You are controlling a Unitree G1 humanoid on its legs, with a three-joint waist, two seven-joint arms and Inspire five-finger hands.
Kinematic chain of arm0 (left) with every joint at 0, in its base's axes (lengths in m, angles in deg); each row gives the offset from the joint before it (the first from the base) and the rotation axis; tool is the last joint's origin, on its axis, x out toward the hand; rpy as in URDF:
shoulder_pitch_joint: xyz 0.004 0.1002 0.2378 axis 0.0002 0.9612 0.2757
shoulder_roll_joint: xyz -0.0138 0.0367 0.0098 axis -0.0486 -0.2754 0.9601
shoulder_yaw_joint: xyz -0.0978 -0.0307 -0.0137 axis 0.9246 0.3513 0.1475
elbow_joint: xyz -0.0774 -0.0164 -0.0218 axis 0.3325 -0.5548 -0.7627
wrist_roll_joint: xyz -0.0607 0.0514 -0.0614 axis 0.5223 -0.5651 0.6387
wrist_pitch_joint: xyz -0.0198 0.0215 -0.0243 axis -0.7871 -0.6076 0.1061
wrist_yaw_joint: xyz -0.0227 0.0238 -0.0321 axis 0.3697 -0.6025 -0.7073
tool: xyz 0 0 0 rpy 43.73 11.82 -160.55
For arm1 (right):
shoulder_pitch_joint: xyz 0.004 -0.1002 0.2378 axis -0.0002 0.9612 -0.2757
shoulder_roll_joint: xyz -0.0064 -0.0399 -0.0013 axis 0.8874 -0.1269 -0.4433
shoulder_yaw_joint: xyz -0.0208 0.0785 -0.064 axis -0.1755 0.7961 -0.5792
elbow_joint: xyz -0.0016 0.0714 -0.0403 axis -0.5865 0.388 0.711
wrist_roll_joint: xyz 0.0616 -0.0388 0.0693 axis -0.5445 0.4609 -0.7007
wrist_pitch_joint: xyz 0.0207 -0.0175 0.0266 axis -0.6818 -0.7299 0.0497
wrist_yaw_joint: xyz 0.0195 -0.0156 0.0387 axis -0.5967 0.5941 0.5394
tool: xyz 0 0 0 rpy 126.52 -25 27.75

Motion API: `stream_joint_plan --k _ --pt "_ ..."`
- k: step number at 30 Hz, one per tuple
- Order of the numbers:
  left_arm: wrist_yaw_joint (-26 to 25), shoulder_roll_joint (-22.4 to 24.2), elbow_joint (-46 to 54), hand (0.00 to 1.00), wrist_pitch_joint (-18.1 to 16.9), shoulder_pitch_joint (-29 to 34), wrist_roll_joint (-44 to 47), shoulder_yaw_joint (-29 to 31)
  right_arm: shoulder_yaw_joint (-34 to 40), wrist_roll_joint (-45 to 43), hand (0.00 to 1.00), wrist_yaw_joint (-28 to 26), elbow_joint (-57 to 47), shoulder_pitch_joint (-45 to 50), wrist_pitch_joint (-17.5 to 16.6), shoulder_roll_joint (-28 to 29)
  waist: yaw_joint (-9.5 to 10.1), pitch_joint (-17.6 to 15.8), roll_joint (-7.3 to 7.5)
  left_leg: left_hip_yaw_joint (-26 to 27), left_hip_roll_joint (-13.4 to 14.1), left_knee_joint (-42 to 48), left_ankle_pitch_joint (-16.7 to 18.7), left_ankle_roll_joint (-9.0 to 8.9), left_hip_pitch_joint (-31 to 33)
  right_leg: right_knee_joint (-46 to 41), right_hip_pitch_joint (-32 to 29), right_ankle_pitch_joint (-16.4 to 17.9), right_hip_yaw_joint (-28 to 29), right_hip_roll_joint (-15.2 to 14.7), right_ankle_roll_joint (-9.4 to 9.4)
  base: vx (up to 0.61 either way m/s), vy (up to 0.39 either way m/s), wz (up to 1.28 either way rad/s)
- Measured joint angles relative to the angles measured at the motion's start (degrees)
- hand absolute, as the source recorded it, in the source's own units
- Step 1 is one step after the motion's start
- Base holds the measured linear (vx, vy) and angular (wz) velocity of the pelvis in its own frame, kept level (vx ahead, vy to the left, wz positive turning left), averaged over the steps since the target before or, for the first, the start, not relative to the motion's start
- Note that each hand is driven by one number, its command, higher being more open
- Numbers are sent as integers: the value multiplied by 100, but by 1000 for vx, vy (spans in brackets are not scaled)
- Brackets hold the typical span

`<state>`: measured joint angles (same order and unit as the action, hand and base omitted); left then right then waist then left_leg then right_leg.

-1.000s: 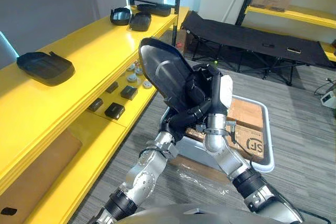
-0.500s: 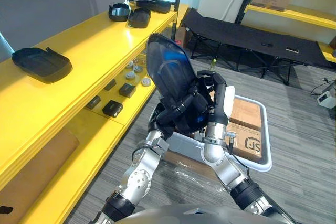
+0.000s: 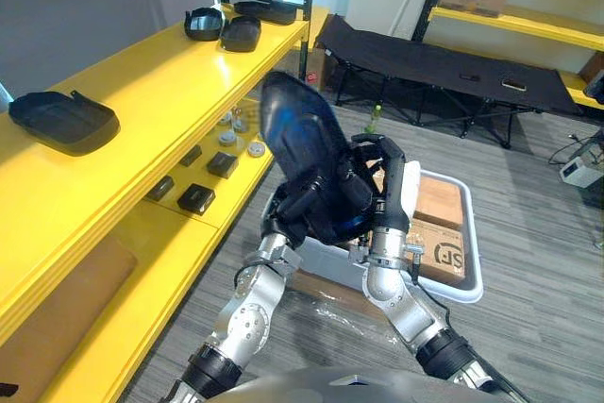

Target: Walk over and take three plastic housings, then place them on the shelf

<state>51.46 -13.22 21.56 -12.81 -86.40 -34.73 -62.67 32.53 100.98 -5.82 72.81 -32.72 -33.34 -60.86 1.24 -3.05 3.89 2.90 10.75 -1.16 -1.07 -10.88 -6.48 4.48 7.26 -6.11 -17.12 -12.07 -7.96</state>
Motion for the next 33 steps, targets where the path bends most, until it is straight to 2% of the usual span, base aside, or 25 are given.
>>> stream_joint_plan --k 11,12,15,19,21,25,27,28,29,30,32,33 --pt "-248 5 0 0 -349 1 -674 -7 -27 0 0 -3 -2 -13 -39 54 1 24 18 -10 0 2 0 0 2 0 3 2 -15 0 3 0 0 0" --pt "-291 6 0 0 -386 2 -794 -7 -29 0 100 -6 -2 -11 -59 53 2 24 18 -10 0 2 0 0 2 0 3 2 -15 0 3 0 0 0" --pt "-506 18 1 0 -589 3 -1473 -2 -50 0 100 -9 -1 -2 -195 55 5 25 17 -10 0 1 0 0 4 0 2 2 -16 0 3 0 0 0" --pt "-1040 211 24 0 -935 2 -2320 43 -272 6 100 -18 0 97 -323 54 18 25 17 -11 0 1 0 0 3 0 4 4 -19 0 5 0 0 0" --pt "-1607 574 372 0 -1077 -7 -2801 336 -590 -6 100 -172 35 329 -329 51 6 25 15 -10 0 1 0 -1 4 0 2 4 -20 0 6 0 0 0" --pt "-2333 645 723 0 -1158 -27 -4000 651 -685 -278 100 -521 -88 434 -451 258 -8 51 -35 -11 1 2 2 -2 3 0 4 3 -19 0 5 0 0 0" --pt "-2646 653 997 0 -1157 -25 -4588 734 -634 -1144 100 -1268 -286 417 -496 337 23 57 -38 -18 1 6 3 -3 3 0 10 3 -23 0 5 0 0 0" --pt "-2673 655 1032 0 -1156 -25 -4730 777 -609 -1408 100 -1518 -345 416 -496 354 20 60 -42 -19 1 8 3 -3 3 0 11 3 -23 0 5 0 0 0" --pt "-2712 654 1090 0 -1136 -25 -5009 884 -523 -1932 100 -2082 -401 424 -487 372 5 69 -50 -20 1 11 3 -2 3 0 13 3 -23 0 5 0 0 0" --pt "-2736 655 1136 0 -1093 -25 -5135 947 -481 -2168 100 -2355 -404 433 -479 366 -2 72 -55 -21 1 13 5 -2 3 0 14 3 -23 0 5 0 0 0" --pt "-2779 657 1256 0 -970 3 -5445 1111 -340 -3313 100 -3509 -480 500 -402 313 -8 72 -76 -23 1 19 14 0 3 0 17 4 -23 0 4 0 0 0" --pt "-2797 669 1276 0 -948 10 -5559 1172 -280 -3733 100 -3898 -506 543 -329 292 -8 72 -77 -23 1 22 18 1 4 0 18 4 -23 0 4 0 0 0"
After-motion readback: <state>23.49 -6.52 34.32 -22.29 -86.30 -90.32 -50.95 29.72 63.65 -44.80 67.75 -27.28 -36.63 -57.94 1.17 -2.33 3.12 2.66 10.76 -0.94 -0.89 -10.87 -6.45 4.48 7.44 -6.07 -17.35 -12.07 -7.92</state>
